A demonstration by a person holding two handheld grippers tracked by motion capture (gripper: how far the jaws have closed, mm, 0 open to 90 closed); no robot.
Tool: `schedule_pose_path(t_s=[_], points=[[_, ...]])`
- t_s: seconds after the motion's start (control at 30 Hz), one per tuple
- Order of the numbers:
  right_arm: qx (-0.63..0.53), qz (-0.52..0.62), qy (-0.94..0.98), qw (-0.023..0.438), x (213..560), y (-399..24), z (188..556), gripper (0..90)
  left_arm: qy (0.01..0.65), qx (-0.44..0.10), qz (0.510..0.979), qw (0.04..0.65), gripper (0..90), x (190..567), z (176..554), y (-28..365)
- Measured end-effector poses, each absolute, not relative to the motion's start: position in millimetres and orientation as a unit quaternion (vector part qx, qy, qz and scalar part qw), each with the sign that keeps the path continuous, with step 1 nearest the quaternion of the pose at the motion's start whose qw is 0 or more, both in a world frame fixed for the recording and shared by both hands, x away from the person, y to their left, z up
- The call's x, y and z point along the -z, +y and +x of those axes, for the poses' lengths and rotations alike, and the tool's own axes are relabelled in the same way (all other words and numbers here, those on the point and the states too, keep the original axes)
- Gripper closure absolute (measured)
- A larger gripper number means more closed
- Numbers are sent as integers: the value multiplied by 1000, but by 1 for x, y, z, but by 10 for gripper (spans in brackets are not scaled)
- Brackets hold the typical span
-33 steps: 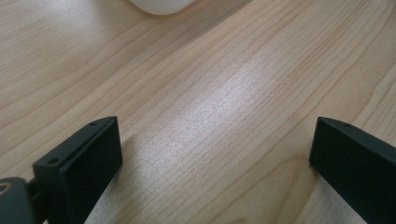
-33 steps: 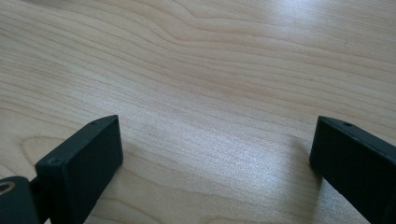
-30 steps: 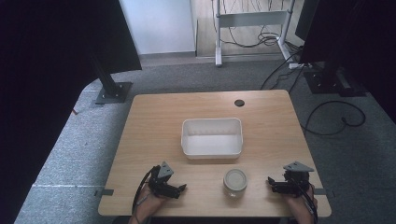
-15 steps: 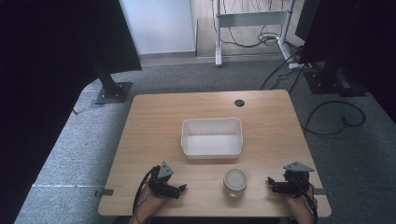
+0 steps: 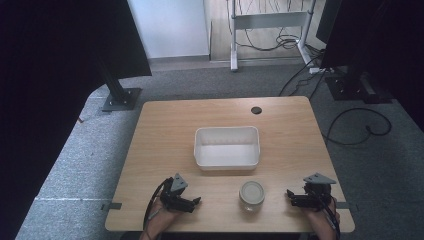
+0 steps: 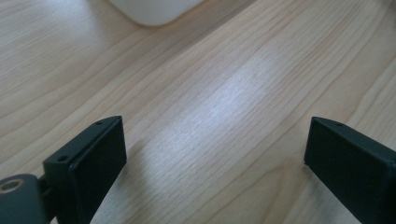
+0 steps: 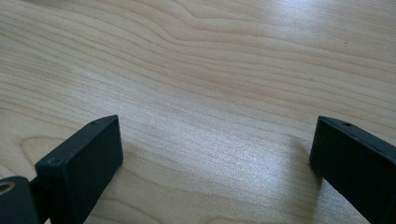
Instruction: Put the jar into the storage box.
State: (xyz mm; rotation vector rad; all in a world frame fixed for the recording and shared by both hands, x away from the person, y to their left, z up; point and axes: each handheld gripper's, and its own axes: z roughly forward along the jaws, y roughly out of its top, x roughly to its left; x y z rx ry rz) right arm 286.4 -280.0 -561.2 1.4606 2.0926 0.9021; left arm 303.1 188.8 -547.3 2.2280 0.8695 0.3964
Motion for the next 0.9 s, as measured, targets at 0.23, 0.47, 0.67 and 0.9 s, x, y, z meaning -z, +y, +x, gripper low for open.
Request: schedule_pose_path(t_s=[0.23, 0.47, 0.67, 0.9], points=[[-325, 527, 755, 216, 561, -280, 286, 22, 327, -155, 858, 364, 67, 539, 299, 184], [-325, 527, 755, 216, 561, -280, 286, 22, 323, -151, 856, 375, 68, 534, 297, 180], [-325, 527, 755, 216, 561, -280, 286, 22, 319, -144, 855, 382, 68, 529, 296, 174], [-326, 527, 755, 216, 561, -280, 286, 22, 308, -141, 858, 387, 75, 524, 295, 164]])
